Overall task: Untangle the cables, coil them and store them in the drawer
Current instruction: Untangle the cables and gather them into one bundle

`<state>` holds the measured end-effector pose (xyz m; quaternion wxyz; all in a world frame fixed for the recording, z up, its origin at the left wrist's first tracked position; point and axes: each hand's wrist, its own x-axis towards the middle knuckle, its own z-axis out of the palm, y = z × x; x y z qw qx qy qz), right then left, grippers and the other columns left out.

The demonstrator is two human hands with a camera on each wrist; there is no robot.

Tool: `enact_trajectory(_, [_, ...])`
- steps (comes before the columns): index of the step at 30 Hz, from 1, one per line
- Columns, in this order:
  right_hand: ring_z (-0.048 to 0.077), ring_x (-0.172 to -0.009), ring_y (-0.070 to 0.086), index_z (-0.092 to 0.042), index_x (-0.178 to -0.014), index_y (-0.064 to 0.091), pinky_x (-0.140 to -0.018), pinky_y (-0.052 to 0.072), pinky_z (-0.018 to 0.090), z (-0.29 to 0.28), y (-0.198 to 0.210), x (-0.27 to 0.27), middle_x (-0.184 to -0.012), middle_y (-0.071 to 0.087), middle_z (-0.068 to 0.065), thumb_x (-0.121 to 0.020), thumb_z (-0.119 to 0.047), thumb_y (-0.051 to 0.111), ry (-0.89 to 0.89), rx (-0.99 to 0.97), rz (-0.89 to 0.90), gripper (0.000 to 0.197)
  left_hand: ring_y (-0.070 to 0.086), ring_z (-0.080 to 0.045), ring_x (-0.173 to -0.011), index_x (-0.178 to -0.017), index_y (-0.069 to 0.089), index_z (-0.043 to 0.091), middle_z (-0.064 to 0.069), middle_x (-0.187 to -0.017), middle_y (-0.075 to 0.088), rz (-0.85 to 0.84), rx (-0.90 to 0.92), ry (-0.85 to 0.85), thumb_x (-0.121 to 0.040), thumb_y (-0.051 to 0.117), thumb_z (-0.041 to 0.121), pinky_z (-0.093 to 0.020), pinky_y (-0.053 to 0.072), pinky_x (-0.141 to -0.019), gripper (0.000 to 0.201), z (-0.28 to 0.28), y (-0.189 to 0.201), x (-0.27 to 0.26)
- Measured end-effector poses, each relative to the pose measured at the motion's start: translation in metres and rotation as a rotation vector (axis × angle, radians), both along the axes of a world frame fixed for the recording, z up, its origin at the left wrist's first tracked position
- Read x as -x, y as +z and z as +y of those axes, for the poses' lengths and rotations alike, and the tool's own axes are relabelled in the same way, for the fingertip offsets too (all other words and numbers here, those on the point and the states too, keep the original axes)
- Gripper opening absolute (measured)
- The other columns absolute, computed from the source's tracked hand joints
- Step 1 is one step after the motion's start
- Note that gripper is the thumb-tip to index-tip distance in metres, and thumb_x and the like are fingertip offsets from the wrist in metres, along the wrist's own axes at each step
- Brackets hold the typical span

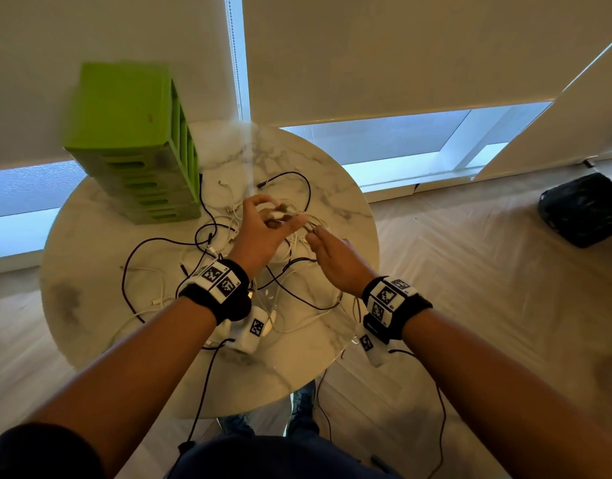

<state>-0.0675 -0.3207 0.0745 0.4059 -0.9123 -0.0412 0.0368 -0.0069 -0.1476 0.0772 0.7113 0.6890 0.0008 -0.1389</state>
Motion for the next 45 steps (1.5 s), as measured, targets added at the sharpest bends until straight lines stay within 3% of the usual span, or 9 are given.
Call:
enact_trajectory(9, [0.019,-0.065,0.051,-0.031,-0.082,0.040,-0.067,0.046,0.040,0.029,-0.011,-0.009,-0.073,0.054,-0.001,-0.107,-0.045,0.034,0.177,-0.085,0.211,0.029,0.061,0.003,-0.108,-0.106,0.063,-0.003,0.011,-0.110,0.070,-0.006,-0.119,-0.130,-0.111,0.040,0.031,-0.029,0.042,-0.101,0.041,-0.001,-0.007,-0.002])
enact_trajectory(14, [0.014,-0.063,0.046,-0.013,-0.102,0.054,-0.063,0.044,0.032,0.021,-0.018,-0.010,-0.072,0.050,-0.003,-0.106,-0.046,0.037,0.303,-0.288,0.415,0.037,0.070,-0.022,-0.098,-0.084,0.055,0.015,0.002,-0.071,0.069,0.014,-0.003,-0.051,-0.113,0.031,0.032,-0.037,0.050,-0.097,0.041,0.019,-0.013,-0.007])
enact_trajectory(22, [0.036,-0.079,0.063,-0.013,-0.112,0.047,-0.071,0.051,0.045,0.019,-0.039,-0.029,-0.091,0.066,0.019,-0.108,-0.046,0.030,0.400,0.377,0.192,0.037,0.026,-0.015,-0.057,-0.080,0.040,0.019,0.005,-0.062,0.025,0.068,0.100,0.011,-0.111,0.035,0.040,-0.031,0.040,-0.059,0.038,0.010,-0.012,-0.009])
enact_trajectory(27, [0.018,-0.096,0.059,-0.013,-0.114,0.059,-0.089,0.046,0.036,0.013,-0.028,-0.040,-0.108,0.065,0.006,-0.106,-0.033,0.045,0.603,0.066,0.481,0.026,0.032,-0.009,-0.055,-0.118,0.056,0.003,0.012,-0.061,0.032,0.057,-0.120,0.089,-0.105,0.043,0.055,-0.030,0.032,-0.058,0.055,0.025,-0.021,-0.018])
enact_trajectory(31, [0.023,-0.112,0.057,-0.010,-0.115,0.065,-0.095,0.045,0.034,-0.016,-0.045,-0.079,-0.122,0.061,0.009,-0.095,-0.010,0.054,0.324,0.089,0.282,0.023,0.026,-0.011,-0.056,-0.148,0.033,0.003,0.007,-0.064,0.025,0.060,-0.152,0.119,-0.107,0.042,0.050,-0.032,0.029,-0.055,0.063,0.032,-0.029,-0.022])
enact_trajectory(36, [0.037,-0.129,0.050,-0.007,-0.143,0.043,-0.100,0.042,0.037,-0.025,-0.063,-0.112,-0.142,0.049,0.021,-0.098,-0.017,0.054,0.072,0.357,0.405,0.048,0.042,-0.016,-0.057,-0.089,0.061,0.037,0.010,-0.059,0.045,0.067,-0.212,0.140,-0.094,0.048,0.069,-0.045,0.037,-0.069,0.035,0.023,-0.041,-0.017])
enact_trajectory(38, [0.035,-0.131,0.050,-0.008,-0.145,0.043,-0.100,0.041,0.034,-0.026,-0.065,-0.114,-0.144,0.051,0.020,-0.100,-0.019,0.052,0.095,0.348,0.417,0.047,0.063,-0.036,-0.076,-0.113,0.065,0.025,-0.008,-0.080,0.070,0.050,-0.199,0.172,-0.099,0.049,0.062,-0.058,0.049,-0.081,0.043,0.016,-0.045,-0.015])
enact_trajectory(41, [0.036,-0.116,0.060,-0.009,-0.128,0.059,-0.094,0.048,0.039,-0.026,-0.073,-0.115,-0.129,0.063,0.019,-0.103,-0.038,0.050,0.065,0.323,0.413,0.039,0.033,-0.063,-0.118,-0.134,0.045,-0.001,-0.034,-0.125,0.041,0.073,-0.188,0.195,-0.104,0.050,0.051,-0.078,0.029,-0.101,0.060,0.011,-0.047,-0.011])
enact_trajectory(45, [0.034,-0.094,0.065,-0.013,-0.105,0.067,-0.075,0.050,0.035,-0.038,-0.074,-0.110,-0.107,0.069,0.015,-0.101,-0.037,0.048,0.070,0.440,0.385,0.031,0.060,-0.032,-0.073,-0.114,0.058,0.012,-0.003,-0.073,0.058,0.054,-0.266,0.187,-0.098,0.060,0.044,-0.053,0.050,-0.082,0.036,0.013,-0.050,-0.015])
